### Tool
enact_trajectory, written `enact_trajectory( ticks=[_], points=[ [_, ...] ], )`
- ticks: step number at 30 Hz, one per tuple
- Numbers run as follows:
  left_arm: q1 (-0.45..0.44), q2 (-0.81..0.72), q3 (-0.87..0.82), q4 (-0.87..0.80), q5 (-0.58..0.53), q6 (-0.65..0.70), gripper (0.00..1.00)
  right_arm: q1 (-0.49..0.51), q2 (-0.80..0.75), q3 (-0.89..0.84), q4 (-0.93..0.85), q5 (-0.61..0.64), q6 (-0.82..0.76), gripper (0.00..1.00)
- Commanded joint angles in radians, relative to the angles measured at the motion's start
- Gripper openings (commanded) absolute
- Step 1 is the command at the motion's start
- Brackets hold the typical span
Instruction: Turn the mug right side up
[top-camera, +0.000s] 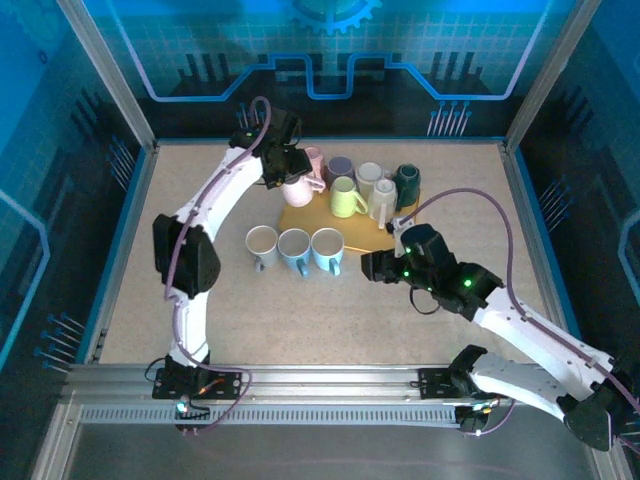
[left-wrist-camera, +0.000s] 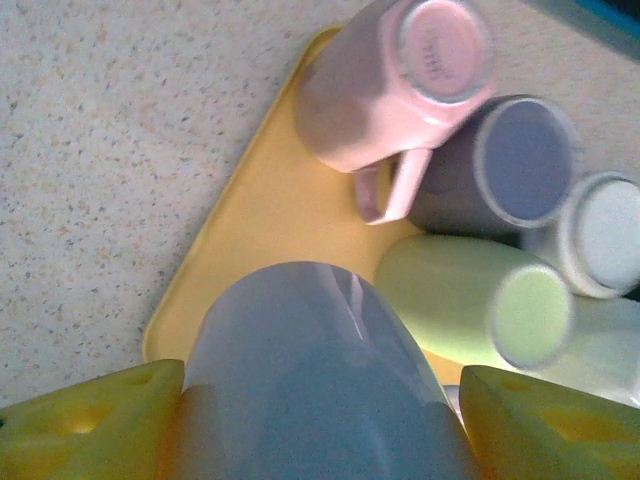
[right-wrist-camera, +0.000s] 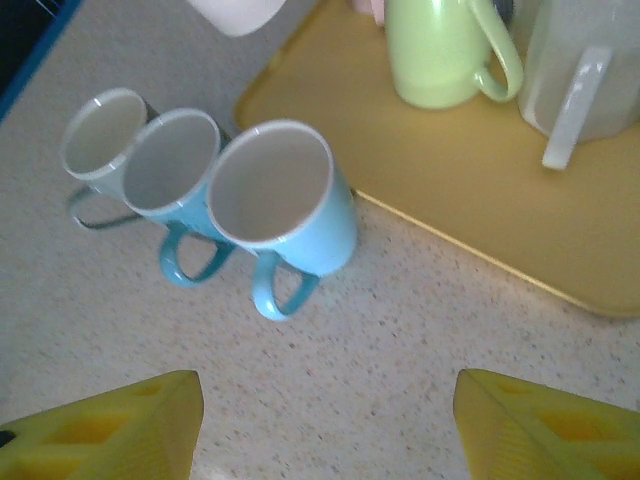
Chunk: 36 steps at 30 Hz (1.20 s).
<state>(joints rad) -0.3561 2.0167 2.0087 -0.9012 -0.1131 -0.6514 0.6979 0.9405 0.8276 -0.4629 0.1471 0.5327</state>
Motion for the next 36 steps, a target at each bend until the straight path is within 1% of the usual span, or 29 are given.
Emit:
enact_trajectory(
  ticks=[1, 5, 8, 11, 13, 16, 22, 26, 30, 36],
  points=[
    [-0.003, -0.202, -0.118, 0.218, 0.1, 0.071, 0.57, -0.06, -0.02, 0.046, 0.007, -0.118, 0.051, 0.68],
    [-0.002, -0.387, -0.339, 0.473, 0.216, 0.088, 0.57, -0.105, -0.013, 0.108, 0.076, -0.26, 0.156, 0.68],
    [-0.002, -0.506, -0.512, 0.676, 0.307, 0.075, 0.59, -0.121, 0.003, 0.135, 0.142, -0.322, 0.259, 0.67],
    [-0.002, -0.596, -0.65, 0.846, 0.342, 0.069, 0.59, -0.146, 0.027, 0.155, 0.21, -0.393, 0.383, 0.67],
    [-0.003, -0.65, -0.731, 0.944, 0.36, 0.083, 0.59, -0.176, 0.047, 0.153, 0.305, -0.467, 0.495, 0.68],
    [-0.002, -0.71, -0.821, 1.074, 0.394, 0.096, 0.58, -0.201, 0.083, 0.156, 0.417, -0.533, 0.648, 0.68],
    [-0.004, -0.784, -0.964, 1.273, 0.441, 0.089, 0.56, -0.212, 0.182, 0.207, 0.561, -0.612, 0.868, 0.7],
    [-0.005, -0.804, -1.01, 1.352, 0.47, 0.075, 0.55, -0.21, 0.238, 0.251, 0.586, -0.627, 0.923, 0.69],
    [-0.009, -0.816, -1.049, 1.413, 0.493, 0.068, 0.54, -0.205, 0.282, 0.261, 0.678, -0.626, 0.996, 0.68],
    [-0.009, -0.818, -1.096, 1.514, 0.528, 0.056, 0.52, -0.185, 0.328, 0.291, 0.709, -0.632, 1.037, 0.64]
  ],
)
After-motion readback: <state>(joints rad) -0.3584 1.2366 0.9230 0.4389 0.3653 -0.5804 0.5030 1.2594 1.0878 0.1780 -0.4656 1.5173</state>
